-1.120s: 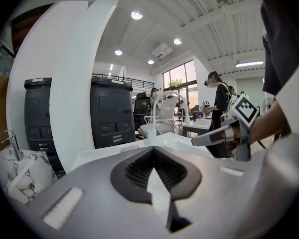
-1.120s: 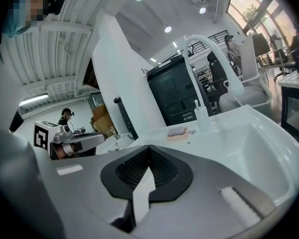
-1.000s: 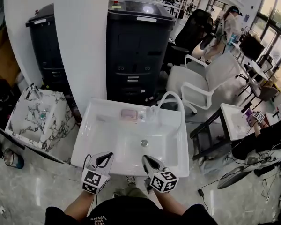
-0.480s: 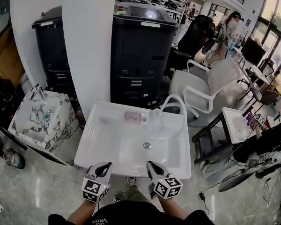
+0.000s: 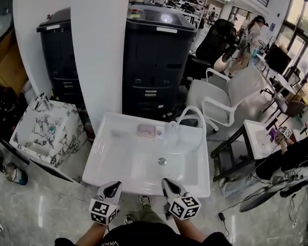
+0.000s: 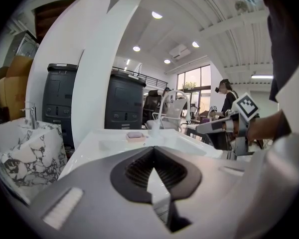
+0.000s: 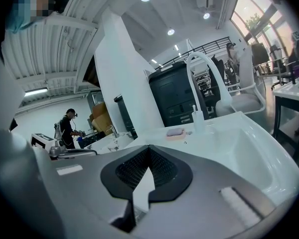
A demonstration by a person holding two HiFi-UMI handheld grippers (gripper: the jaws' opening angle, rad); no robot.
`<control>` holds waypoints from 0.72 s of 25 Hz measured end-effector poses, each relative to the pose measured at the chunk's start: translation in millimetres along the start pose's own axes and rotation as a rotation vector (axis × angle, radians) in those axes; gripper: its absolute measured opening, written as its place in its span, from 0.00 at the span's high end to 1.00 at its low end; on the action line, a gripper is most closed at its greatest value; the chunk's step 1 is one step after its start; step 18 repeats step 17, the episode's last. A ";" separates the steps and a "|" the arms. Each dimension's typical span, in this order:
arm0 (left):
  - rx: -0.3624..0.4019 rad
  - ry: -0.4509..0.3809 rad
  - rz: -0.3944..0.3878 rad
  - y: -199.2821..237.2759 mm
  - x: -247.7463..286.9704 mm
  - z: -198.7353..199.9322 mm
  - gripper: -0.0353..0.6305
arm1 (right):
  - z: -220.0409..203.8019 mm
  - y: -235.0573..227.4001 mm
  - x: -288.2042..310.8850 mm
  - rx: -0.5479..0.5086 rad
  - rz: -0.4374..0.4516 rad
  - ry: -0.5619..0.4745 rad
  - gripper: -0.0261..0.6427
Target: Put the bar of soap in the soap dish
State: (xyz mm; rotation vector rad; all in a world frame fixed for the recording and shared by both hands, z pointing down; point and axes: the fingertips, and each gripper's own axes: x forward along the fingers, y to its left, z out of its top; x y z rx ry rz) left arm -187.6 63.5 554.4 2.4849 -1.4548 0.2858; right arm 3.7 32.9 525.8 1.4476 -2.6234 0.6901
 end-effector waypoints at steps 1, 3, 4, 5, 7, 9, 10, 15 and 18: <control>-0.001 -0.001 0.001 0.6 -0.2 -0.3 0.87 | 0.6 0.8 0.8 0.000 0.002 -0.001 0.97; -0.003 -0.001 0.004 2.5 -0.2 -0.3 0.87 | 2.1 2.4 2.9 -0.002 0.005 -0.002 0.97; -0.004 -0.002 0.006 3.5 -0.2 0.0 0.87 | 3.0 3.2 3.9 -0.003 0.007 -0.002 0.97; -0.005 -0.002 0.007 4.3 -0.2 0.7 0.87 | 3.9 3.9 4.8 -0.004 0.009 -0.002 0.97; -0.004 -0.004 0.005 5.2 0.6 2.3 0.87 | 5.7 4.5 6.6 -0.003 0.011 -0.004 0.97; -0.005 -0.006 0.003 6.2 1.7 2.9 0.87 | 6.7 4.5 8.8 0.001 0.011 -0.007 0.97; -0.007 -0.006 0.003 6.9 2.0 2.6 0.87 | 6.6 4.7 10.2 0.002 0.011 -0.008 0.97; -0.010 0.000 0.003 9.9 4.4 1.3 0.87 | 5.9 3.8 15.3 0.006 0.012 -0.008 0.97; -0.011 0.001 0.004 10.9 6.3 1.8 0.87 | 7.1 2.1 17.0 0.007 0.010 -0.009 0.97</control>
